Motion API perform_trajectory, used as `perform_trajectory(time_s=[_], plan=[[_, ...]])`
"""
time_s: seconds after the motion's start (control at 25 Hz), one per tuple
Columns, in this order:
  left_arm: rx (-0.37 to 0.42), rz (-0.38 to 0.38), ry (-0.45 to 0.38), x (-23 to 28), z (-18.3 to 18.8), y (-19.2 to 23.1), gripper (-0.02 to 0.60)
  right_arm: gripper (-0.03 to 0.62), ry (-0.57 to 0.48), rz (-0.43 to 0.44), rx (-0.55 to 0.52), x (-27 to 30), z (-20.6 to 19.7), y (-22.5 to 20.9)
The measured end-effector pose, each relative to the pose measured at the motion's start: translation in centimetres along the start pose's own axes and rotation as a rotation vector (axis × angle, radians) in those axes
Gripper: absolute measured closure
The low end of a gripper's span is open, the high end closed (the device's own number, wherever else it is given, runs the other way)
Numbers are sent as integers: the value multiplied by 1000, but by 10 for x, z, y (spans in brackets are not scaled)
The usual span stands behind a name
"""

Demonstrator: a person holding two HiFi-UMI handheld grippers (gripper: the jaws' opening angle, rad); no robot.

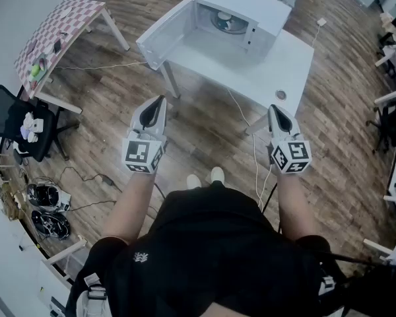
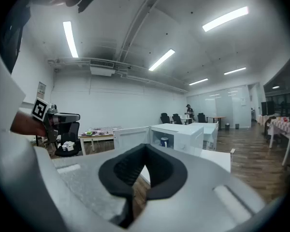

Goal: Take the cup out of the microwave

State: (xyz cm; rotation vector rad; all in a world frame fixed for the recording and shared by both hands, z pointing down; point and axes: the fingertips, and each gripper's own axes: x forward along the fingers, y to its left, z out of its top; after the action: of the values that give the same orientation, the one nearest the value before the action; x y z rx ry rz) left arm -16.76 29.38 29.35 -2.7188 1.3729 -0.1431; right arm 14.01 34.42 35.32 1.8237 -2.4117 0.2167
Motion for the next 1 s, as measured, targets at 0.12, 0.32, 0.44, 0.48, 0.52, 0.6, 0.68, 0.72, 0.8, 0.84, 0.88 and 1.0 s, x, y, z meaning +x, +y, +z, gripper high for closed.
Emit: perform_trajectory(time_s=[0.12,0.32,0.44,0.48,0.52,0.6,0.68,0.72,0.8,0.84,0.88,1.0], plan=[[6,-3,-8,8,4,-5,581,595,-8,-9,13,1,0,-10],[20,18,-22,18,17,-5,580,595,-22,20,2,9,8,-13],[26,29,-20,25,19,-9,581,595,-25,45,10,16,8,-18],[27,34,-17,28,18,-11,580,595,-25,58,14,18,8,-19],[28,40,-15,30,17,-14,581,595,-24,69,17,21,7,-21],[33,49,-10,35,14,-18,581,595,-25,85,23,26,4,-26],[48,56,-6,41,10,-22,581,595,-28,95,30,31,-2,-30],[51,63,-3,44,9,-22,581,595,-25,98,37,35,-6,-32],[42,77,1,50,6,-19,581,595,-14,104,59,43,-12,-33],[39,80,1,53,6,-18,581,595,-8,112,62,46,-13,-32],[41,79,-2,56,6,-17,580,595,-5,121,58,49,-14,-30],[50,60,-11,72,3,-10,581,595,-11,130,35,66,-12,-28]])
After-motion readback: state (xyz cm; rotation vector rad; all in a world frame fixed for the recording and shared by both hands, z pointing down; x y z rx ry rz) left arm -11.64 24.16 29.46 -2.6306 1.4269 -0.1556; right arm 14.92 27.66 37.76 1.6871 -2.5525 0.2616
